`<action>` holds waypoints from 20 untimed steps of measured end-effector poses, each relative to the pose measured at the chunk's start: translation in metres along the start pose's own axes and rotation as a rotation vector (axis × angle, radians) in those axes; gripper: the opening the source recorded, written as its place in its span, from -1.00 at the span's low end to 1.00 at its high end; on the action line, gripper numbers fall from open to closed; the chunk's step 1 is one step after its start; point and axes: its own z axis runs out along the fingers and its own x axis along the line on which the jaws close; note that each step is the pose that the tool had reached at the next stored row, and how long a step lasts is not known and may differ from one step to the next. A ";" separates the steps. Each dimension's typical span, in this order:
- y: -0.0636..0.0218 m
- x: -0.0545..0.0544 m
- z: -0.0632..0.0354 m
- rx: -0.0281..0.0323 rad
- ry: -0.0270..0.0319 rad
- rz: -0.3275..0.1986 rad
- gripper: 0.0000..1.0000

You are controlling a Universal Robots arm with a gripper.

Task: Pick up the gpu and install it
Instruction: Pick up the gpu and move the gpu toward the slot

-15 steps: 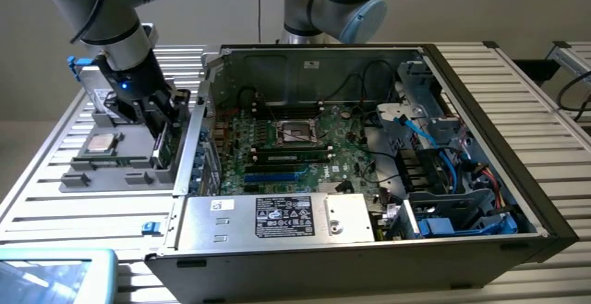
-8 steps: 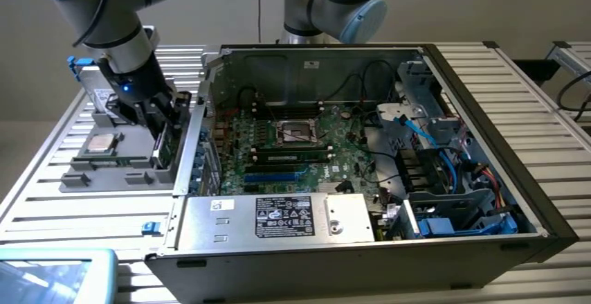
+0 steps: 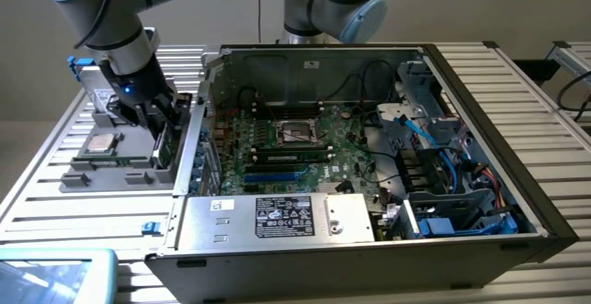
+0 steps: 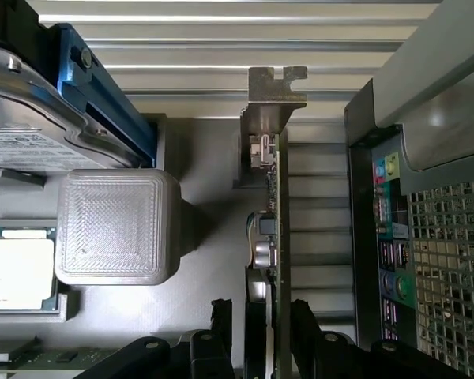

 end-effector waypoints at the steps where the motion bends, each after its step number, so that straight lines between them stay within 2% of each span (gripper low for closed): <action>1: 0.0000 0.000 0.0002 0.0000 0.0009 0.000 -0.12; 4: 0.0000 -0.001 0.0008 -0.0001 0.0067 0.001 -0.12; 6: -0.0001 -0.001 0.0011 -0.0002 0.0083 -0.002 -0.12; 20: -0.0003 -0.003 0.0034 -0.0002 0.0116 -0.009 -0.16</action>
